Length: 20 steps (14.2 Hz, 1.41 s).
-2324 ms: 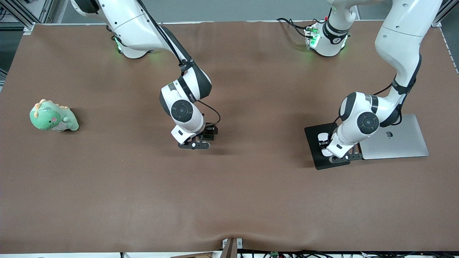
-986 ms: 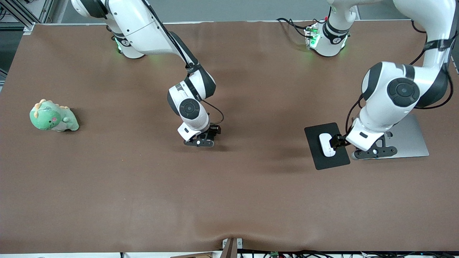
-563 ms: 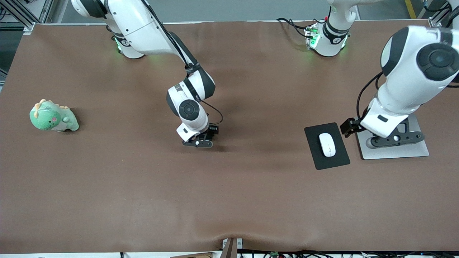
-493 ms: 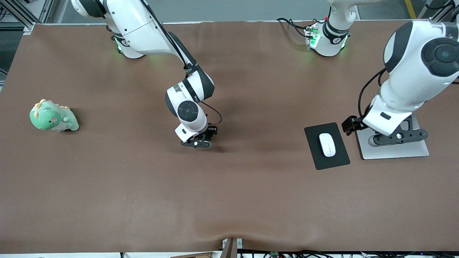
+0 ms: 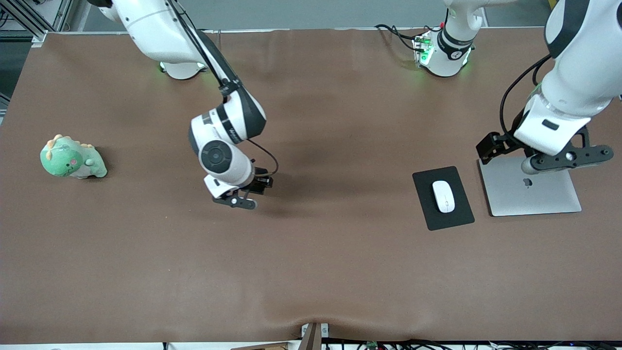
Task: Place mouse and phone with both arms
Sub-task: 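Raise the left gripper away while the right gripper carries the phone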
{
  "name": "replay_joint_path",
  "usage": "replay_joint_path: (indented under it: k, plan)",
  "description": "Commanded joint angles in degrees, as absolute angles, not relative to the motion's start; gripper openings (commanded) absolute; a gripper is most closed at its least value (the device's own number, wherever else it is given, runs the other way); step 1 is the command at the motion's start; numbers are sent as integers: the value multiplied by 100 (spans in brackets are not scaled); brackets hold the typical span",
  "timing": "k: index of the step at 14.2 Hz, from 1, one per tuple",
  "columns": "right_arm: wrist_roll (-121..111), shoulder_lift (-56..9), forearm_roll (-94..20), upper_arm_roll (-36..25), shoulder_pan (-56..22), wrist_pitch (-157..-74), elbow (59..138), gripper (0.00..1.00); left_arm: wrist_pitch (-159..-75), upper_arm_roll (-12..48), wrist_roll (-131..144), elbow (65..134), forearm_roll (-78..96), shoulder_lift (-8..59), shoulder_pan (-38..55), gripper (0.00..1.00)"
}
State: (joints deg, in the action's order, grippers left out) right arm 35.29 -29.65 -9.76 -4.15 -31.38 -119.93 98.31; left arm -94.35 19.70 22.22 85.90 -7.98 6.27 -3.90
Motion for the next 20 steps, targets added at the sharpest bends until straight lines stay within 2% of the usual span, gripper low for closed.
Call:
replay_joint_path:
  k: [1, 6, 9, 13, 20]
  plan:
    - [3097, -2270, -949, -325, -2700, -11900, 10500, 0, -9185, 1969, 2127, 8622, -677, 370, -448, 100]
    - [2331, -1574, -940, -351, -2075, -11979, 11433, 0, -8965, 1969, 2048, 8631, -352, 264, -536, 100]
    - [1751, -1144, -914, -369, -1829, -12637, 12320, 0, -8947, 1969, 1943, 8631, -325, 255, -580, 100]
    - [644, -906, -888, -378, -1118, -12805, 12848, 0, -8895, 1960, 1925, 8631, -325, 255, -589, 100]
    - [-526, -888, -712, -413, -247, -13657, 13640, 0, -8895, 1890, 1600, 8622, -325, 246, -606, 100]
